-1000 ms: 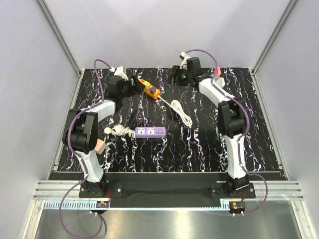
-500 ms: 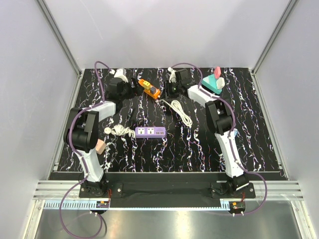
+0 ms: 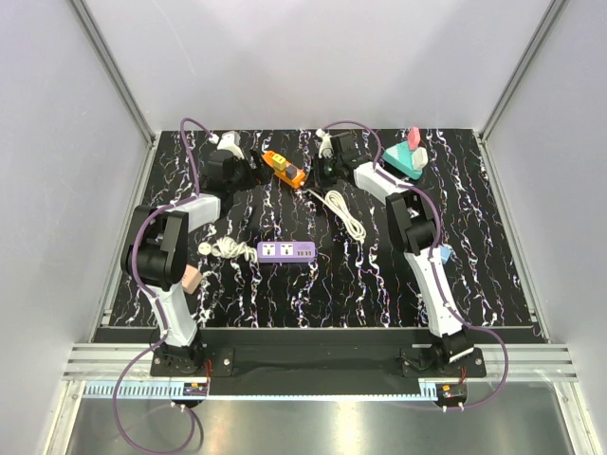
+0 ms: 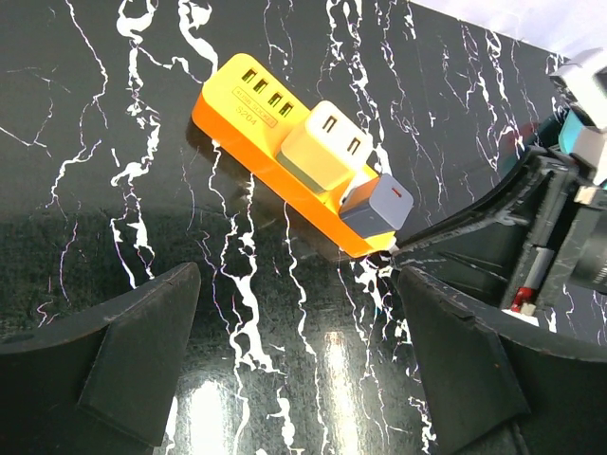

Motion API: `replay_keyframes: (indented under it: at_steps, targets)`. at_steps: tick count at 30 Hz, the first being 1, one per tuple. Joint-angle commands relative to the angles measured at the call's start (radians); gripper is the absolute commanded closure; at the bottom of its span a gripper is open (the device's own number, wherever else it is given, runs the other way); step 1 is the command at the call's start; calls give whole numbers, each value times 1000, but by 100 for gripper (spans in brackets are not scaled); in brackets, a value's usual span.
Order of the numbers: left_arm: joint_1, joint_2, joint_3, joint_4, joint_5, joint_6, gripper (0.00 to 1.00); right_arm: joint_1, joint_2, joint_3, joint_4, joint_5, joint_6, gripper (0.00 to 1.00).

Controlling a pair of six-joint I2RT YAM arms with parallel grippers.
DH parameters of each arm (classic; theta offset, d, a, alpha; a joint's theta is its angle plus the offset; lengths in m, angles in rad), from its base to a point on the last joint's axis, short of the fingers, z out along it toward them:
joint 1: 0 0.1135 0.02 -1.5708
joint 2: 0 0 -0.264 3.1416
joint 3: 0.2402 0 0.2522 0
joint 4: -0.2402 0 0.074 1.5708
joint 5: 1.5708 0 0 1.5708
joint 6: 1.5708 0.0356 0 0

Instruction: Pull the plug off the socket

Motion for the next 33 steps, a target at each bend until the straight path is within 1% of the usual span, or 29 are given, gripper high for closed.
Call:
replay_keyframes:
  at_steps: [1,2,6,9,12,15,17,18,20,24,25,26,27,28,29,30,31,32,33]
  targets:
    - [1,-22,8,57,-20,24,9,10,26,69,-22,-50,11,83]
    - [1,-25,7,57,-27,19,9,12,26,65,-25,-53,14,91]
    - [1,-28,-3,63,-37,16,9,20,0,22,-22,-90,-7,100]
    - [1,-30,5,53,-44,8,9,21,-50,-53,-22,-122,-58,100]
    - [-2,-33,32,-21,-95,-10,11,20,-98,-121,-23,-138,-133,100]
    - [-20,-25,91,-155,-144,-19,12,21,-130,-162,-31,-150,-193,100]
    - [-37,-25,102,-170,-144,-22,12,21,-142,-186,-39,-171,-199,100]
    - [-56,-25,103,-171,-182,-21,12,23,-152,-191,-40,-181,-201,100]
    - [-71,-24,112,-180,-198,-22,12,21,-161,-216,-45,-208,-201,100]
    - [-102,-16,138,-209,-227,-31,13,21,-181,-234,-48,-165,-202,100]
    - [-106,-7,146,-219,-233,-39,13,21,-182,-233,-46,-127,-202,100]
    - [-111,-2,155,-228,-236,-44,13,21,-182,-225,-46,-104,-196,75]
    - [-122,1,172,-237,-238,-47,14,20,-182,-219,-43,-86,-186,57]
    - [-126,5,180,-255,-247,-50,15,21,-185,-220,-33,-46,-181,47]
    - [-134,9,186,-265,-260,-56,16,23,-188,-233,-19,-30,-175,42]
    - [-146,12,200,-288,-295,-59,16,23,-201,-240,-4,-17,-173,33]
    - [-152,12,204,-298,-317,-62,16,23,-213,-254,33,17,-167,30]
    - [-157,10,210,-311,-340,-71,16,23,-222,-275,47,31,-163,25]
    - [-163,9,221,-332,-375,-76,16,23,-242,-285,59,46,-161,24]
